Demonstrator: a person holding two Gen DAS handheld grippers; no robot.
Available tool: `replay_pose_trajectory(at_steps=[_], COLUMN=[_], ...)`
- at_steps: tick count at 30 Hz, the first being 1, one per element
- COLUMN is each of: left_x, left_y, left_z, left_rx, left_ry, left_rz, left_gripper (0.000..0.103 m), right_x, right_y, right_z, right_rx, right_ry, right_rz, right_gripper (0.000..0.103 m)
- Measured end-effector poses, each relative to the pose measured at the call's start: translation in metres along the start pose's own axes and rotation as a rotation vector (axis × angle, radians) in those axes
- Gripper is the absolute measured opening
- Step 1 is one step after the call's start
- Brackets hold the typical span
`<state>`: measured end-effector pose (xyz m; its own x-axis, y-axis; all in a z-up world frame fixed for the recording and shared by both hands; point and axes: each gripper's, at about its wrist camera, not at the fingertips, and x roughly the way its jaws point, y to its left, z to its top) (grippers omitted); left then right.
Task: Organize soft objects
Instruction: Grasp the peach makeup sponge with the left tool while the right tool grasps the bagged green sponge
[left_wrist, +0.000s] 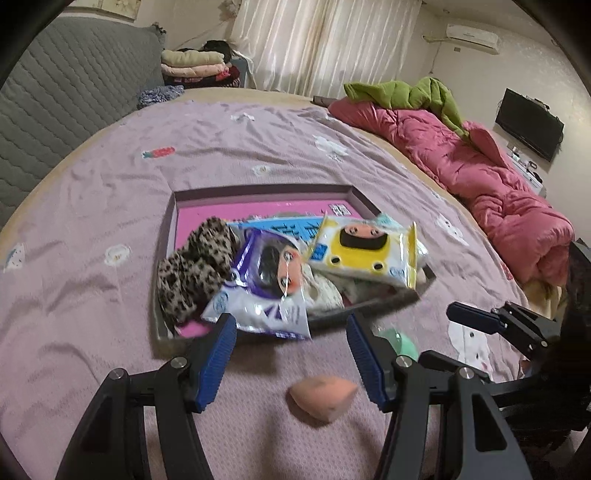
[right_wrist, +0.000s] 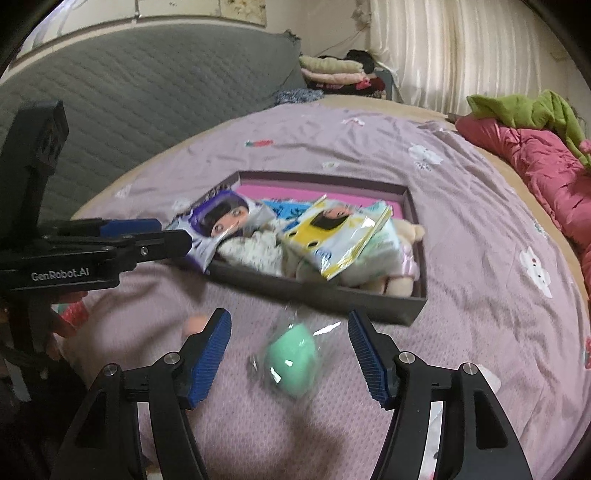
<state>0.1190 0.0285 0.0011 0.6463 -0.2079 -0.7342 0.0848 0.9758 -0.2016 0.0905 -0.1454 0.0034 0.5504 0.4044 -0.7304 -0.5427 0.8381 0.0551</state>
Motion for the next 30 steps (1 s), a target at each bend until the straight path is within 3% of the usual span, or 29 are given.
replay_pose_trajectory(at_steps=[15, 24, 30], left_x=[0.026, 0.043, 0.058], left_y=[-0.009, -0.011, -0.011], left_z=[-0.037, -0.043, -0.045], left_rx=[0.030, -0.001, 0.004], left_ry=[0.169, 0.238, 0.272], left_rz=[-0.045, -0.151, -0.137], left_gripper=[0.062, 0.062, 0.062], right_x=[0.025, 0.037, 0.048], right_y=[0.003, -0.007, -0.007], right_z=[-0.025, -0.029, -0.027], right_rx=[-0.057, -0.005, -0.018], right_ry=[0.130, 0.157, 0.155], right_rz=[-0.021, 0.006, -0.004], right_gripper=[0.068, 0.068, 0.068])
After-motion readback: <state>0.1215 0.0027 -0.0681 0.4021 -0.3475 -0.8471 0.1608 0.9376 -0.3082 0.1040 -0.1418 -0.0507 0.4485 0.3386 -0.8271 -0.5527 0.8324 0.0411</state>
